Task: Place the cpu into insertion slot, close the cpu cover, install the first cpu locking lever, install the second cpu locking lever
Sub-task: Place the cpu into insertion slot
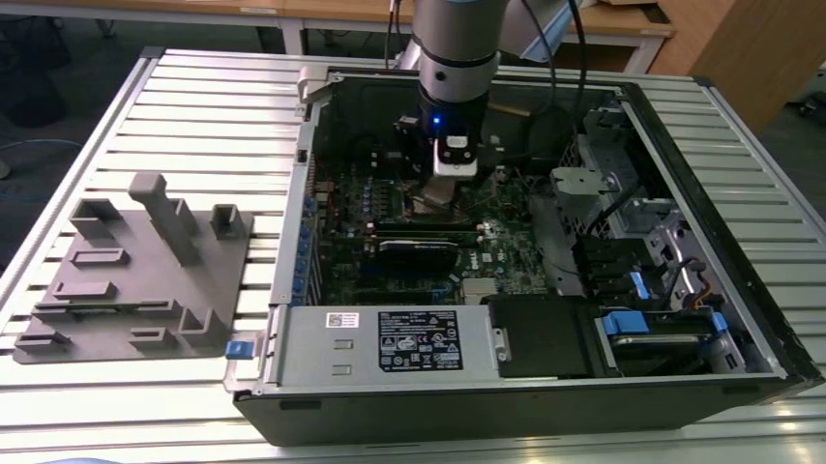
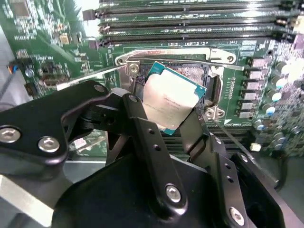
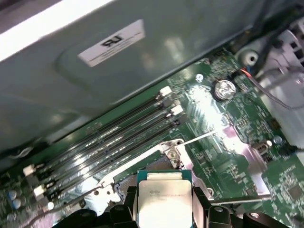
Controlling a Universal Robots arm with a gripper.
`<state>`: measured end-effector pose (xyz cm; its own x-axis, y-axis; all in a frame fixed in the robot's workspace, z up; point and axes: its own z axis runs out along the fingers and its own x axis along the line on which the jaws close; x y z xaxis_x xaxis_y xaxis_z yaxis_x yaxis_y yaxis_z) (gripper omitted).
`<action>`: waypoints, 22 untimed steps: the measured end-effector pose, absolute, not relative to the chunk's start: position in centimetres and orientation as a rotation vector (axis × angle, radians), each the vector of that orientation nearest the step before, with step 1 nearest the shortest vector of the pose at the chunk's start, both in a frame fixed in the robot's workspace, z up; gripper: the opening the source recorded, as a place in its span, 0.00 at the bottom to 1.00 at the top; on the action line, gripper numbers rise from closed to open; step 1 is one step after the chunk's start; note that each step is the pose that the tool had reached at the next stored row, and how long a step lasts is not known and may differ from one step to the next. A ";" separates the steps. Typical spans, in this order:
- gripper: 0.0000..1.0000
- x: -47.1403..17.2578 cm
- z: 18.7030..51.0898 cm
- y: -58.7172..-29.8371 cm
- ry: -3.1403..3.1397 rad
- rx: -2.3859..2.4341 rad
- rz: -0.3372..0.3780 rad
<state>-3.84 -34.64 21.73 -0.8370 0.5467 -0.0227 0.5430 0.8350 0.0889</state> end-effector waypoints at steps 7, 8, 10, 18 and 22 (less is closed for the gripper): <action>0.54 -3.8 21.7 -34.6 2.913 1.027 0.118; 0.54 -3.8 21.7 -34.6 2.912 1.027 0.118; 0.54 -3.8 21.7 -34.6 2.911 1.030 0.118; 0.54 -3.8 21.7 -34.6 2.838 1.207 0.113; 0.54 -3.8 21.7 -34.4 2.830 1.225 0.112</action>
<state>-3.84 -34.39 21.73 -0.6833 0.7298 -0.0227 0.7257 0.6823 0.0888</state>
